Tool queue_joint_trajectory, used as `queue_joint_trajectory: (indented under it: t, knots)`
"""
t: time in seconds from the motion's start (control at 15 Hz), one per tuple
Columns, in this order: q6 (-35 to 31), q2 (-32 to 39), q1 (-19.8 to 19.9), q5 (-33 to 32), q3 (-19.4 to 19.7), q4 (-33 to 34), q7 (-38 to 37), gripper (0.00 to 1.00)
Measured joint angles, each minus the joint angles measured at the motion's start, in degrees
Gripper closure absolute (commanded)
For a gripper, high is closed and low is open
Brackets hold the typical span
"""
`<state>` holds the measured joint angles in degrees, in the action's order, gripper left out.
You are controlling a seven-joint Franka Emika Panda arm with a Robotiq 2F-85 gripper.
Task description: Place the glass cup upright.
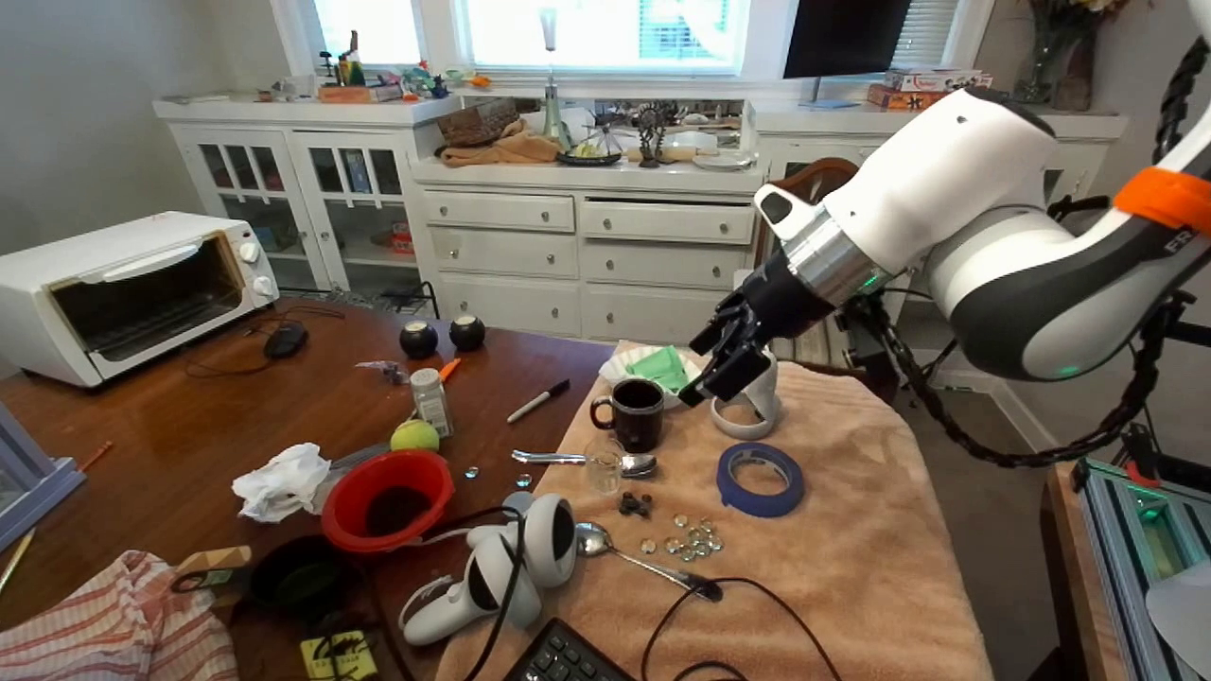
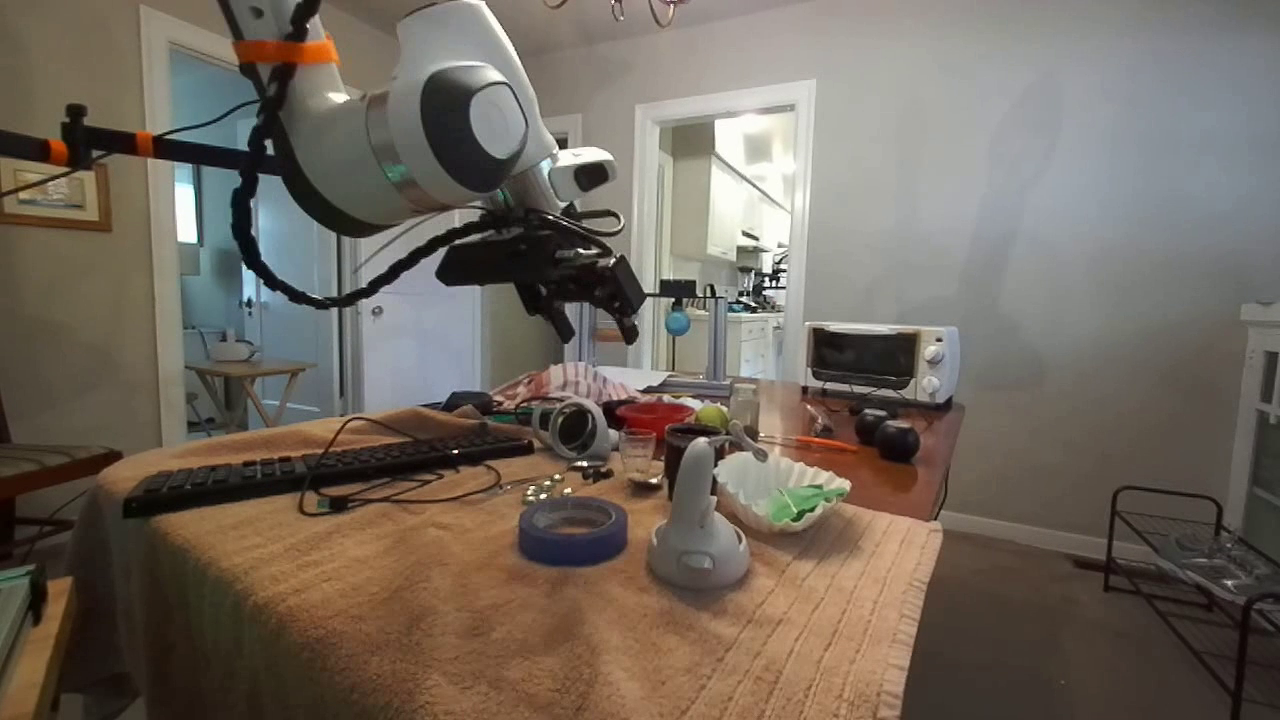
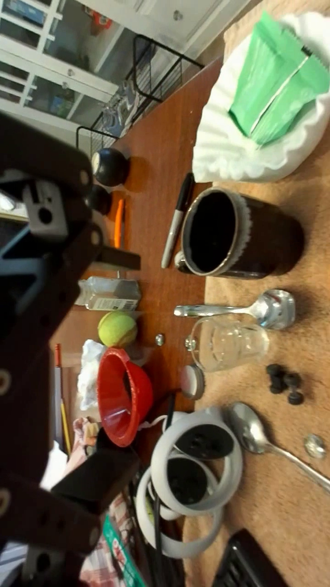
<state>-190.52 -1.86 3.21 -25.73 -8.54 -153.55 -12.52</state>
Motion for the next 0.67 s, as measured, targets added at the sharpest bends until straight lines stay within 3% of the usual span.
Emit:
queue_joint_trajectory:
  t: [0.07,0.27,0.47,0.67]
  knots:
    - [2.91,-1.80,-0.66,-2.26,0.09,-0.40,-2.04,0.00]
    - [6.86,-3.96,-5.65,3.99,1.19,-1.85,2.31,0.00]
    - [13.08,-6.48,-15.48,11.75,8.39,-1.88,8.00,0.00]
    - [13.91,-7.41,-16.26,12.45,8.91,-1.77,8.84,0.00]
